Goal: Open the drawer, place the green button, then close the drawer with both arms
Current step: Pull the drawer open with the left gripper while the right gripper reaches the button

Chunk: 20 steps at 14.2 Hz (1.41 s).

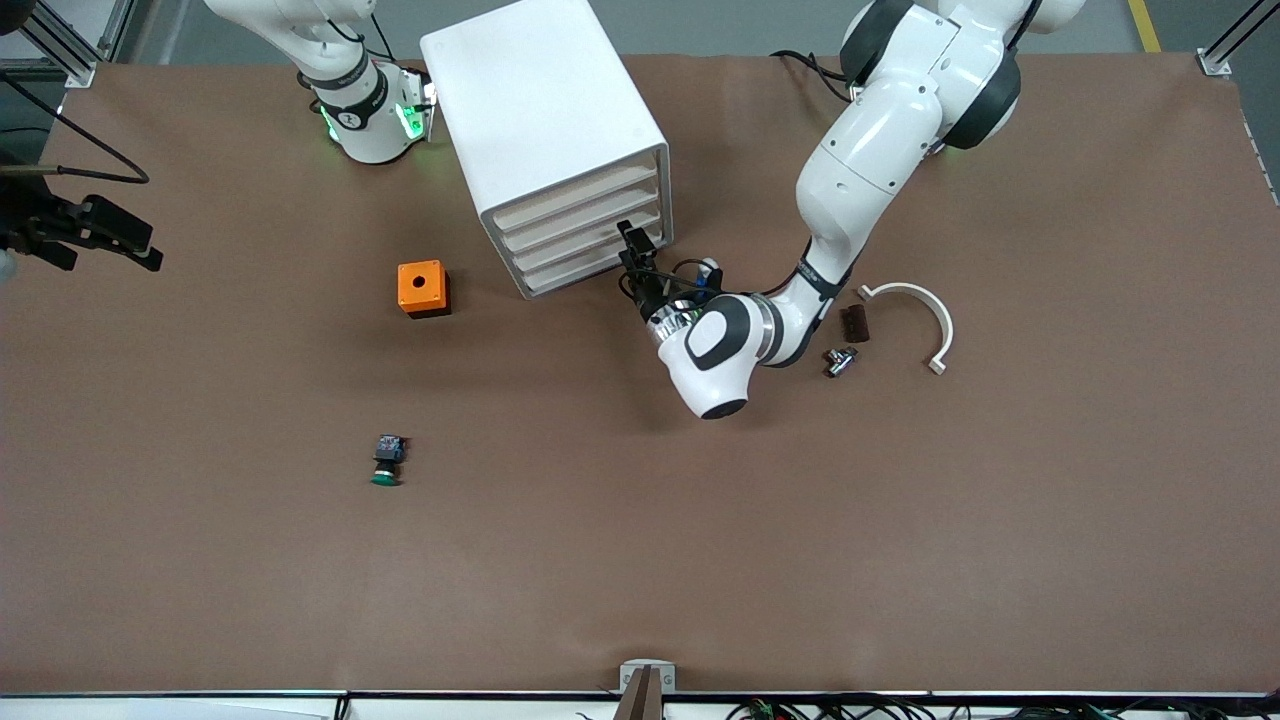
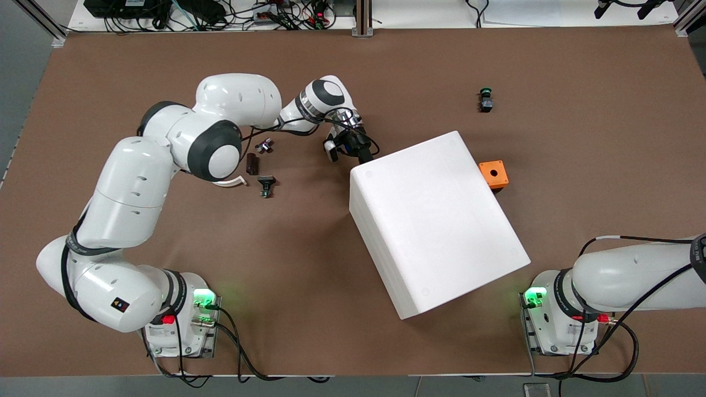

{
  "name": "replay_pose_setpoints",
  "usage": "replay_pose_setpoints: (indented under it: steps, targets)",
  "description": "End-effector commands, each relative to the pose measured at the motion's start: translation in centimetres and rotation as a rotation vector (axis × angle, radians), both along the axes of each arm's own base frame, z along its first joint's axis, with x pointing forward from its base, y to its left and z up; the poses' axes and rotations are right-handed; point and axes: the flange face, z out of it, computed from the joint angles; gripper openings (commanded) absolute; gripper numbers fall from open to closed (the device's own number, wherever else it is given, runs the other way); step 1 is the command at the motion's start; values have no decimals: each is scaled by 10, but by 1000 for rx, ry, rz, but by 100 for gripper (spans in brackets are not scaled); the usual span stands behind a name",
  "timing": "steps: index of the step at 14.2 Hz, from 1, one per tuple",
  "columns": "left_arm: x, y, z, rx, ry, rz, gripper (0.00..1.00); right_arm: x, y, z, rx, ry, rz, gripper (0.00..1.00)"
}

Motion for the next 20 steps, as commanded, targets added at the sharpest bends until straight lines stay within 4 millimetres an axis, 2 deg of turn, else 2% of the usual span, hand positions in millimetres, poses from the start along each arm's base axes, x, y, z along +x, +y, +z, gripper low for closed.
replay_pose_setpoints:
  steps: [1, 3, 5, 6, 7, 9, 10, 11, 15, 16, 17, 20]
  targets:
    - [-13, -9, -11, 7, 55, 1, 60, -2, -2, 10, 6, -23, -2, 100]
    - [-21, -15, -13, 10, 57, -14, 48, 8, -8, -5, 11, 12, -20, 100]
    - [-30, -22, -13, 10, 55, -32, 36, 12, -11, -9, -2, 15, -14, 100]
    - [-31, -23, -13, 11, 57, -34, 30, 18, -10, -19, -1, 27, -13, 100]
    - [-32, -23, -13, 11, 58, -34, 26, 25, -11, -32, -2, 48, -11, 100]
    - [-34, -25, -13, 12, 57, -38, 20, 29, -11, -37, -2, 47, -10, 100]
    - [-33, -25, -12, 13, 59, -38, 17, 39, -10, -56, -1, 74, -10, 100]
    - [-33, -25, -12, 27, 65, -35, 14, 44, -14, -65, -6, 90, -11, 100]
    - [-27, -20, -13, 23, 62, -23, 12, 52, -20, -80, -20, 102, -18, 100]
    - [-26, -18, -14, 24, 63, -19, 12, 61, -22, -95, -19, 106, -21, 100]
    - [-18, -12, -14, 25, 64, -4, 12, 67, -23, -112, -19, 121, -22, 100]
    - [9, 7, -16, 4, 95, 91, 14, 67, -30, -118, -16, 132, -36, 100]
